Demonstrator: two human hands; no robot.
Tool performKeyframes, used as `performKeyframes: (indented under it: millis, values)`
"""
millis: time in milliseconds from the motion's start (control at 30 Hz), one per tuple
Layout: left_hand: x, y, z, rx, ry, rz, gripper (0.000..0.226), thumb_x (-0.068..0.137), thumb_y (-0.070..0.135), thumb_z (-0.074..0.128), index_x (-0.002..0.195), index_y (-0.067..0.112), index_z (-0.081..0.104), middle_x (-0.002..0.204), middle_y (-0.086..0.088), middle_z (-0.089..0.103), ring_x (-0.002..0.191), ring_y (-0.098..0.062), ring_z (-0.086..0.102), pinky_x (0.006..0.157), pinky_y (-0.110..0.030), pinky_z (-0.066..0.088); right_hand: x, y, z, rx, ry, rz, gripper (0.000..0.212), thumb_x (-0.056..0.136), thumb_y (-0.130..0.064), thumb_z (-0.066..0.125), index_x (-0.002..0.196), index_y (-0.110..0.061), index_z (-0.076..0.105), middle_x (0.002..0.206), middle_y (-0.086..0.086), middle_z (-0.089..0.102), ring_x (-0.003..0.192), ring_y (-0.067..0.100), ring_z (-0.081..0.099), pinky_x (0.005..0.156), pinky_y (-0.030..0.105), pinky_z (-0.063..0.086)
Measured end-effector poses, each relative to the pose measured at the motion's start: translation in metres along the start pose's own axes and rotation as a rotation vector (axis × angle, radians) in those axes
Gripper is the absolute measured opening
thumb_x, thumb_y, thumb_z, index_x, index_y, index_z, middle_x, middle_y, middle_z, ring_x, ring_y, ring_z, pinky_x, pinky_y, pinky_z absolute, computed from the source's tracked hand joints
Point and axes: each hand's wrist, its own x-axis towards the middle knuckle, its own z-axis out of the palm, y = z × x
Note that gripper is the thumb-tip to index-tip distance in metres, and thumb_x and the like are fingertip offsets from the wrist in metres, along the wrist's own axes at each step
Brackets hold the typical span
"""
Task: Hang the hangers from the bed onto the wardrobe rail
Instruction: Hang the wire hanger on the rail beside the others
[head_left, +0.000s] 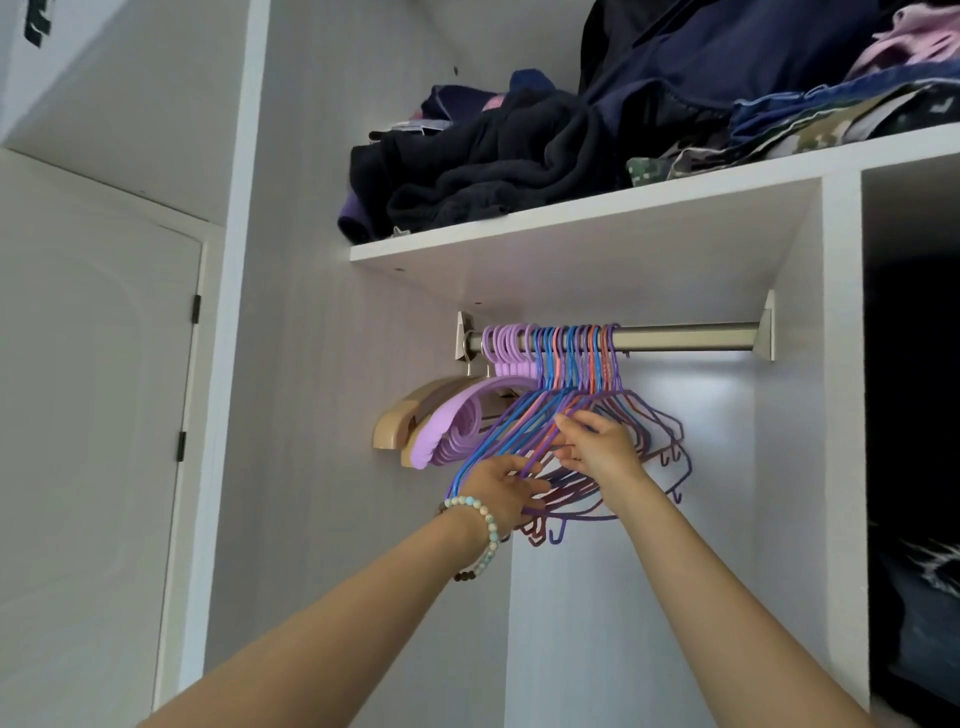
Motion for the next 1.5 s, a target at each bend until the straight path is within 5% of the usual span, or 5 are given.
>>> performKeyframes:
  millis: [200, 400, 833, 1033, 1500]
  values:
    - [-0.011, -0.007, -0.019, 0.169, 0.055, 0.083, 0.008, 0.092, 0.003, 0.052, 0.096, 0.009, 0.055, 0.072, -0.006, 0.059, 0.042, -0.003, 0.058, 0.046, -0.012, 0.048, -0.017, -0.002, 0.006, -0.097, 0.063, -0.064, 0.045, 0.085, -0.031, 0.068, 0.123, -0.013, 0.051, 0.108, 0.003, 0.065, 0.089, 0.016, 0.063, 0.075, 0.027, 0.050]
    - [-0.048, 0.015, -0.063, 0.165, 0.105, 0.128, 0.011, 0.092, 0.005, 0.049, 0.090, 0.014, 0.055, 0.092, -0.005, 0.063, 0.056, -0.012, 0.060, 0.051, -0.021, 0.049, -0.051, -0.031, 0.031, -0.284, 0.044, -0.222, 0.069, 0.088, -0.034, 0.063, 0.147, -0.021, 0.028, 0.150, 0.006, 0.026, 0.135, 0.024, 0.034, 0.098, 0.032, 0.039]
    - [-0.192, 0.026, -0.295, 0.462, 0.579, 0.347, 0.036, 0.090, 0.032, 0.056, 0.124, 0.020, 0.051, 0.127, -0.003, 0.056, 0.103, -0.016, 0.058, 0.090, -0.031, 0.046, -0.163, -0.079, 0.231, -0.241, -0.329, -0.510, 0.063, 0.091, -0.037, 0.056, 0.147, -0.027, 0.028, 0.157, -0.005, 0.015, 0.144, 0.007, 0.014, 0.107, 0.017, 0.013]
    - [-0.321, 0.005, -0.436, 0.663, 0.817, 0.167, 0.068, 0.086, 0.047, 0.055, 0.143, 0.022, 0.028, 0.149, 0.004, 0.032, 0.134, -0.018, 0.036, 0.100, -0.029, 0.032, -0.260, -0.081, 0.366, -0.191, -0.645, -0.452, 0.063, 0.093, -0.044, 0.049, 0.148, -0.033, 0.021, 0.157, -0.015, 0.007, 0.144, 0.003, 0.008, 0.112, 0.023, 0.014]
    - [-0.697, -0.176, -0.638, 0.836, 1.247, -0.521, 0.078, 0.085, 0.053, 0.052, 0.147, 0.018, 0.020, 0.154, -0.002, 0.024, 0.141, -0.022, 0.022, 0.115, -0.040, 0.023, -0.620, 0.005, 0.660, -0.163, -1.361, -0.284, 0.070, 0.089, -0.051, 0.052, 0.148, -0.034, 0.018, 0.157, -0.017, 0.001, 0.145, 0.005, 0.003, 0.115, 0.030, 0.012]
